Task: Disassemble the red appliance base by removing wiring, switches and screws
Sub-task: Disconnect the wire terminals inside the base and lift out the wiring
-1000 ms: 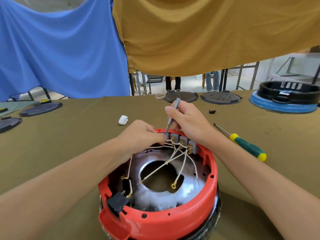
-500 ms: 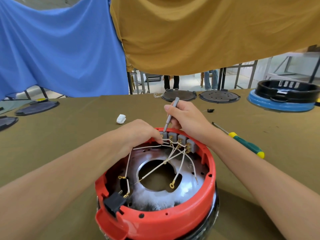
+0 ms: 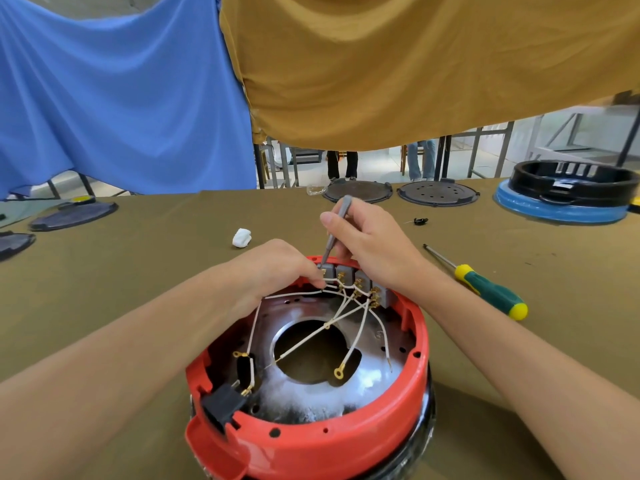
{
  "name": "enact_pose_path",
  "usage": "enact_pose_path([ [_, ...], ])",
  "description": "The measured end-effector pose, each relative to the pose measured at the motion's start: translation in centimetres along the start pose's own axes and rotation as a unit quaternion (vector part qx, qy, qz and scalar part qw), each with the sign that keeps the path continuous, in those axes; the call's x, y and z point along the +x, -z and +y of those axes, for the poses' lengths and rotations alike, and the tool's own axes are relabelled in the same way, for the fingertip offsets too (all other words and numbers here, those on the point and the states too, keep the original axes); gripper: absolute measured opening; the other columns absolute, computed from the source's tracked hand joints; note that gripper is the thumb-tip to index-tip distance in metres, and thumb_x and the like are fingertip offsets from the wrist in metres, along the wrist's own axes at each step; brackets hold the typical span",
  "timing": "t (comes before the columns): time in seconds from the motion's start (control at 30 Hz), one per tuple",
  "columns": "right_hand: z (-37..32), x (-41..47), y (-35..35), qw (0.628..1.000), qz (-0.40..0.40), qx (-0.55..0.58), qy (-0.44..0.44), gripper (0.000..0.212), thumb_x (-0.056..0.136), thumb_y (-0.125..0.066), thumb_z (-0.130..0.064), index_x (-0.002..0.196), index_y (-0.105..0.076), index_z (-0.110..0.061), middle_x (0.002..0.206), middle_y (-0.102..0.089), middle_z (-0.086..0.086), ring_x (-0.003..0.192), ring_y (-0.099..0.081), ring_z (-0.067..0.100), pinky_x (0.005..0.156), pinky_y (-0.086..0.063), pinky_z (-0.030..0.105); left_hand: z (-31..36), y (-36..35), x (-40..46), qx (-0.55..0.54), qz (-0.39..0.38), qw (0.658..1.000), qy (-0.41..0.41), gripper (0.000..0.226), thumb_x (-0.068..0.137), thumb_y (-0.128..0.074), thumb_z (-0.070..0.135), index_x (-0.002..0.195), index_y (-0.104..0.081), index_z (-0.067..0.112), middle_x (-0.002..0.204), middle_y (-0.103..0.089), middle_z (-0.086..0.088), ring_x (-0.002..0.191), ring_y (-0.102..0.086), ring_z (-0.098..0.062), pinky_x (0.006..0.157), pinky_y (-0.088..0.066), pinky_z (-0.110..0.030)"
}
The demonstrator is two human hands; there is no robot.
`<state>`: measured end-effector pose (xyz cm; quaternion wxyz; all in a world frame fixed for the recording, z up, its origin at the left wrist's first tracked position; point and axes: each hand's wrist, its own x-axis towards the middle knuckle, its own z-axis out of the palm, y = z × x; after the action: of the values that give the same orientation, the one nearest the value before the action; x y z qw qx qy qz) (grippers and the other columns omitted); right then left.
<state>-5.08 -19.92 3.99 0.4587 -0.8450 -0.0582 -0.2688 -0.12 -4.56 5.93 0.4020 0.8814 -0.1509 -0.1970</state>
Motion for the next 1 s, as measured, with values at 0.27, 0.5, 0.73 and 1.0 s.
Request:
enact_pose_path([
  [0.27,0.06,-0.02,-0.03,0.999,-0.001,-0.029,0.015,0.024,0.102,-0.052,-0.029,0.086,-0.057,-0.012,0.060,-0.060,-0.006,0.054,-0.054,0.004,0.055,-0.044,0.018,-0.17,-0.12,0.09,-0.005,0.008,1.000,-0.009,0.029,0.065,-0.081,0.021,0.089,-0.075,0.004,0.103,-0.071,-0.020,0.102,-0.066,-0.036,0.099,-0.050,-0.048],
  [0.5,0.15,0.62,0.01,0.997,-0.016,0.049,-0.054,0.027,0.104,-0.049,-0.026,0.083,-0.054,-0.010,0.059,-0.050,-0.002,0.057,-0.042,0.017,0.061,-0.040,0.035,-0.24,-0.08,0.16,-0.009,0.001,1.000,-0.017,0.032,0.065,-0.080,0.017,0.090,-0.073,-0.001,0.107,-0.069,-0.024,0.105,-0.064,-0.040,0.100,-0.049,-0.050],
  [0.73,-0.18,-0.02,-0.01,1.000,0.001,0.001,-0.004,0.028,0.103,-0.051,-0.029,0.086,-0.056,-0.007,0.059,-0.056,-0.007,0.056,-0.052,0.012,0.064,-0.049,0.036,-0.28,-0.09,0.15,-0.007,0.001,1.000,-0.016,0.029,0.065,-0.080,0.020,0.088,-0.074,0.002,0.105,-0.070,-0.022,0.104,-0.065,-0.037,0.100,-0.049,-0.049],
  [1.0,-0.16,-0.02,0.01,1.000,0.000,-0.021,0.007,0.023,0.103,-0.052,-0.029,0.085,-0.057,-0.015,0.061,-0.060,-0.006,0.058,-0.058,0.009,0.066,-0.051,0.033,-0.20,-0.07,0.23,0.004,0.005,1.000,-0.015,0.031,0.066,-0.081,0.021,0.090,-0.074,0.002,0.105,-0.070,-0.021,0.104,-0.065,-0.036,0.098,-0.049,-0.047],
])
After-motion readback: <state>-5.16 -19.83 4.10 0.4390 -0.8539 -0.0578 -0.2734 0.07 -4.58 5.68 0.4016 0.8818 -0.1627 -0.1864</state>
